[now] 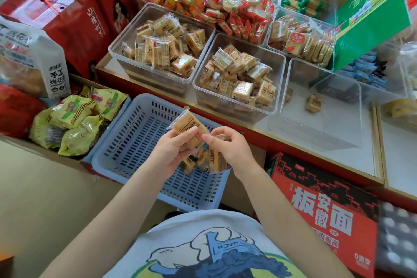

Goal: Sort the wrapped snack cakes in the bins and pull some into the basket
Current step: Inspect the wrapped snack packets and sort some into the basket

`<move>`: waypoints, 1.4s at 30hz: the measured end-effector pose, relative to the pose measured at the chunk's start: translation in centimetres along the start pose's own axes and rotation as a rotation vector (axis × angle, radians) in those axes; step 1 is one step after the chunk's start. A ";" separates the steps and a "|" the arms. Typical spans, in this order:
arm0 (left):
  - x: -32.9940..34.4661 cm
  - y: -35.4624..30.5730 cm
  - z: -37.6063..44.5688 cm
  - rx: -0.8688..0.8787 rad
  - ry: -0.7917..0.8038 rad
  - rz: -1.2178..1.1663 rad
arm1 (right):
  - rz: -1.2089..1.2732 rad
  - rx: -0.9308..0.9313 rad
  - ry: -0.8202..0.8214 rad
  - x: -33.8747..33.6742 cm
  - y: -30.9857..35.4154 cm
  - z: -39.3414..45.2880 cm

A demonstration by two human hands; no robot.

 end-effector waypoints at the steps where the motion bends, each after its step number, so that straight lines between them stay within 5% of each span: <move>1: 0.0 -0.1 0.0 0.001 0.007 -0.007 | 0.005 -0.016 -0.005 -0.1 0.0 0.0; 14: 0.0 -0.8 -0.2 0.077 -0.003 -0.092 | -0.048 0.018 -0.005 -0.3 0.0 -0.4; 18: -1.3 -1.8 -0.2 0.094 -0.128 0.148 | -0.049 -0.016 0.016 -0.4 0.3 -0.8; 25: 1.6 0.1 -0.1 -0.009 0.171 0.390 | 0.138 0.025 0.078 0.5 1.3 -0.4; 28: 1.9 0.3 -0.1 0.036 0.118 0.421 | 0.150 0.019 0.103 0.8 1.3 -0.5; 42: 1.0 -0.5 -0.7 0.055 0.106 0.449 | -0.037 -0.144 -0.136 -1.5 1.4 0.2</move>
Point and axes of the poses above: each hand's wrist, its own z-axis towards the middle knuckle, its own x-axis out of the palm, y = z × x, the point moved 8 cm from there along z, towards the middle knuckle, and after that the axes turned 3 degrees about -x, right-handed, at the moved point
